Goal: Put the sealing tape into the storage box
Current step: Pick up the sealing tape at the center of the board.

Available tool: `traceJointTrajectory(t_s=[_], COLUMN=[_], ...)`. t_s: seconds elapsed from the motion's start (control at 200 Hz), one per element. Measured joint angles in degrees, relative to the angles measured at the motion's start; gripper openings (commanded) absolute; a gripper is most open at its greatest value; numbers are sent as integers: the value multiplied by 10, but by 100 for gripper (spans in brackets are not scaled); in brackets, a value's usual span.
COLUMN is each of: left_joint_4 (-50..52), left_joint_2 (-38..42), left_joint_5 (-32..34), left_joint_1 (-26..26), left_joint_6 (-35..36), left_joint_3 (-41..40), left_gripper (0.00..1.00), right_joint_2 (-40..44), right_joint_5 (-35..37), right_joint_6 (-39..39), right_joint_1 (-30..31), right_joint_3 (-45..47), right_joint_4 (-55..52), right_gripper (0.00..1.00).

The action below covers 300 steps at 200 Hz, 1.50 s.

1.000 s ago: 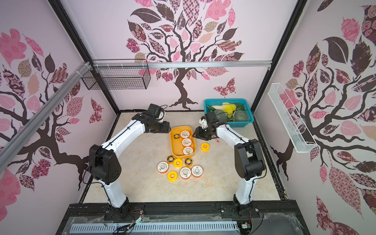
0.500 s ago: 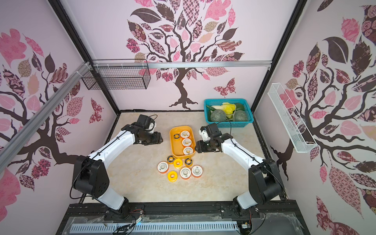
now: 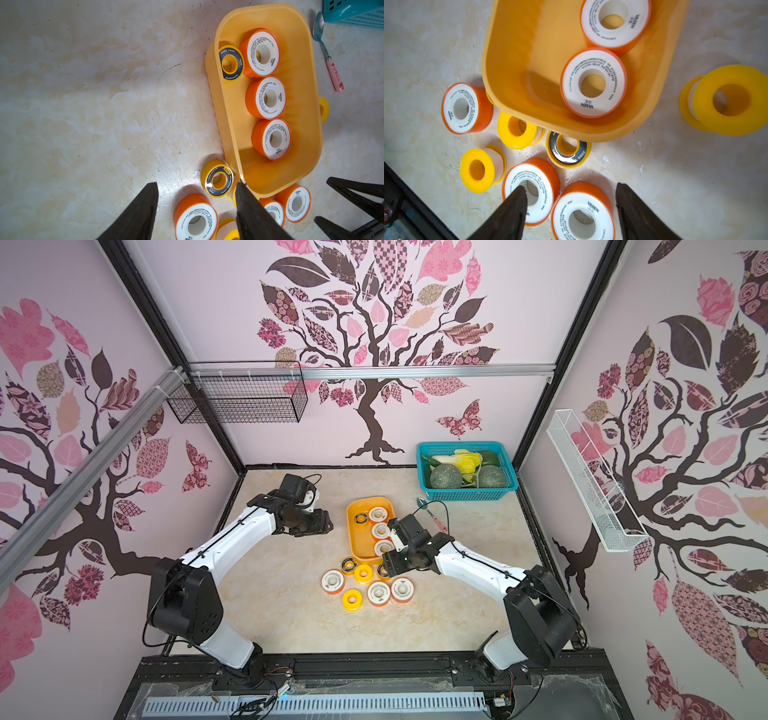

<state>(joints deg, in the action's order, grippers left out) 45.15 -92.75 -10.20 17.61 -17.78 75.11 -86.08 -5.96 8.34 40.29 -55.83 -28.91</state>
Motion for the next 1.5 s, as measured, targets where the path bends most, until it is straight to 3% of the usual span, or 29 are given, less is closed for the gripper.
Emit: traceJointTrajectory(t_s=[0.465, 1.176, 1.501], left_joint_4=[3, 6, 6], left_joint_2=[0, 0, 0], left_joint_5=[10, 12, 14], left_joint_1=[0, -4, -5], left_joint_6=[2, 2, 2], left_joint_3=[1, 2, 2], left_gripper=[64, 64, 64], right_joint_2=[-83, -144, -157], right_joint_5=[75, 105, 116], right_joint_6=[3, 22, 30], right_joint_1=[45, 64, 68], right_joint_3=[-30, -57, -61], right_joint_4=[14, 24, 22], right_gripper=[73, 73, 68])
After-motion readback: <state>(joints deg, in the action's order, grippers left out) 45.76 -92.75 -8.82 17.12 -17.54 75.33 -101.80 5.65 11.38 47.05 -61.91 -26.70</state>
